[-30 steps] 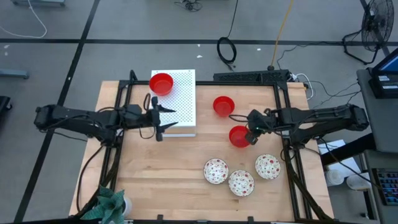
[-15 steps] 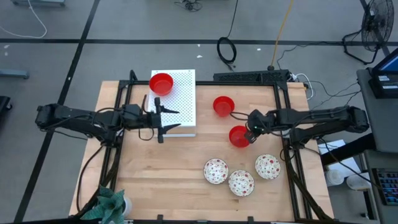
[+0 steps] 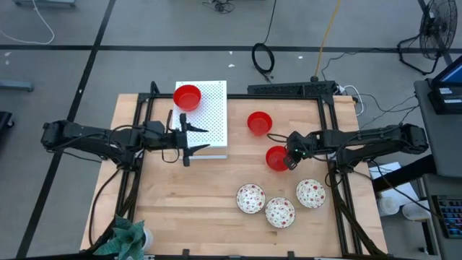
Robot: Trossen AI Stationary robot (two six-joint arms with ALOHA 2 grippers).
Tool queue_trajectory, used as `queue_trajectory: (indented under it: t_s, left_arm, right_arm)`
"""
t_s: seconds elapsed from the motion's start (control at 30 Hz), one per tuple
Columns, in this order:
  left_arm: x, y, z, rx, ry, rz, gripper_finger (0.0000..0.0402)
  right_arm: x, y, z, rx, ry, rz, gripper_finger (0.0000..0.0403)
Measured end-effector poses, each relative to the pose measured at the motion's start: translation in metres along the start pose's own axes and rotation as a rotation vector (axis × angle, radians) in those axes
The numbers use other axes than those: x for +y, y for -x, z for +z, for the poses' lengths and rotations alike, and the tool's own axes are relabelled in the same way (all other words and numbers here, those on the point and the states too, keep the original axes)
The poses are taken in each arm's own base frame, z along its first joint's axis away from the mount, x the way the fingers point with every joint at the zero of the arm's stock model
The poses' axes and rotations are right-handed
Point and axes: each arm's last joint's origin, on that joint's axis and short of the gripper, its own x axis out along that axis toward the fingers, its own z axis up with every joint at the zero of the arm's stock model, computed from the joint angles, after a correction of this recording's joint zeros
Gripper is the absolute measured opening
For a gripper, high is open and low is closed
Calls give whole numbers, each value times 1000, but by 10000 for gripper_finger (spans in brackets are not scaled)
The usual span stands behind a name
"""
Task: Pick & Place Mini bowls
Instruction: Stack the bottom red bowl on top of the red bowl on the shelf
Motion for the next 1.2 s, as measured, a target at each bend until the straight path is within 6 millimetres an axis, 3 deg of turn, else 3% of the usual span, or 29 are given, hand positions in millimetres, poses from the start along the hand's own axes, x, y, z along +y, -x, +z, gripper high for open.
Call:
queue_trajectory:
  t_s: [0.93,1.2]
  left_arm:
    - [-1,0,-1,16,33,-6,230]
    - [-1,0,-2,21,33,-9,230]
  right_arm:
    - [-2,-5,-5,45,-25,25,155]
    - [0,-16,-5,87,-10,-27,155]
